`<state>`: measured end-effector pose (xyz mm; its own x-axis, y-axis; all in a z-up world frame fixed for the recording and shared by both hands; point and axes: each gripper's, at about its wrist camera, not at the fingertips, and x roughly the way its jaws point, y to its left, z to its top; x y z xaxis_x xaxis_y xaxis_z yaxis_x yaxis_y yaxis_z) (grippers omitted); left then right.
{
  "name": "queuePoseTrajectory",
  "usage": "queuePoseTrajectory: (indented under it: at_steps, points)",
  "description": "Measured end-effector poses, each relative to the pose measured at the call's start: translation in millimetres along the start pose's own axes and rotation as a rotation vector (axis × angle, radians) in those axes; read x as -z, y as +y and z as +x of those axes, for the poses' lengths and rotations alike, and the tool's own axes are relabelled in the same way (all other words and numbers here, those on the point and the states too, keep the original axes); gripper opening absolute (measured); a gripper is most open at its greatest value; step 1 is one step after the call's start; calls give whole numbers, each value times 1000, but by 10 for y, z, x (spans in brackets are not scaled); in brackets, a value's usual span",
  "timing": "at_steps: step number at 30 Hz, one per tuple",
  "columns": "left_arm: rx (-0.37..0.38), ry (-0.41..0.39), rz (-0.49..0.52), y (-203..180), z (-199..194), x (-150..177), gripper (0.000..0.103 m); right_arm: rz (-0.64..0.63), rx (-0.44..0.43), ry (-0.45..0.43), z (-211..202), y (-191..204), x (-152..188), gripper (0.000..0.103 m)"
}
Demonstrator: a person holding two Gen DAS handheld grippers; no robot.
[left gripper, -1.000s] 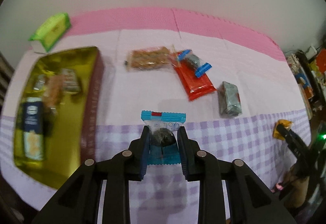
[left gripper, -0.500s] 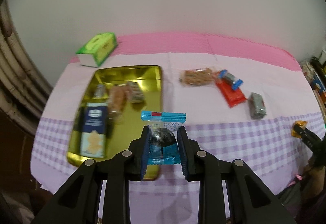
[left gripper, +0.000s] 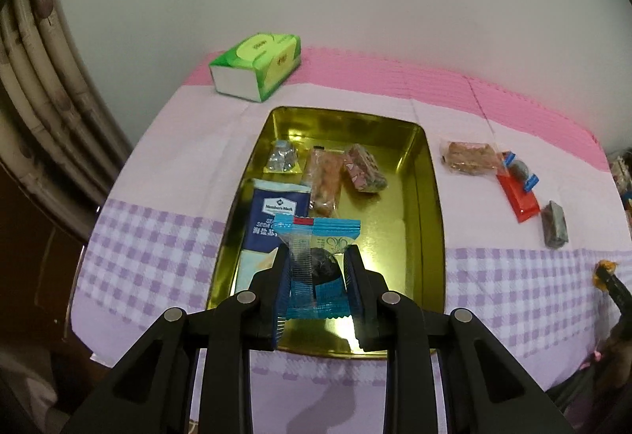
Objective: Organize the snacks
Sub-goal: 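Carry the blue candy into the gold tin and open the left gripper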
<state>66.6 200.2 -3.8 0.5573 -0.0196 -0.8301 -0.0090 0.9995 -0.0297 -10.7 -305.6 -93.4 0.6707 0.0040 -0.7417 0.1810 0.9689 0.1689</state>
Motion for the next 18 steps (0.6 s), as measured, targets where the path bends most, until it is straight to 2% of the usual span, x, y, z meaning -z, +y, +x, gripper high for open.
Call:
queuePoseTrajectory:
  at_steps: [5,12,18]
  points:
    - [6,29,28,-129,208,-27,27,0,-1,0,4,5,-1,42]
    - [-23,17,118,-339,371,-25,27,-2,3,1,1,0,2,42]
    - [-45,12,144,-370,455,-19,27,-9,13,2,6,13,1,43]
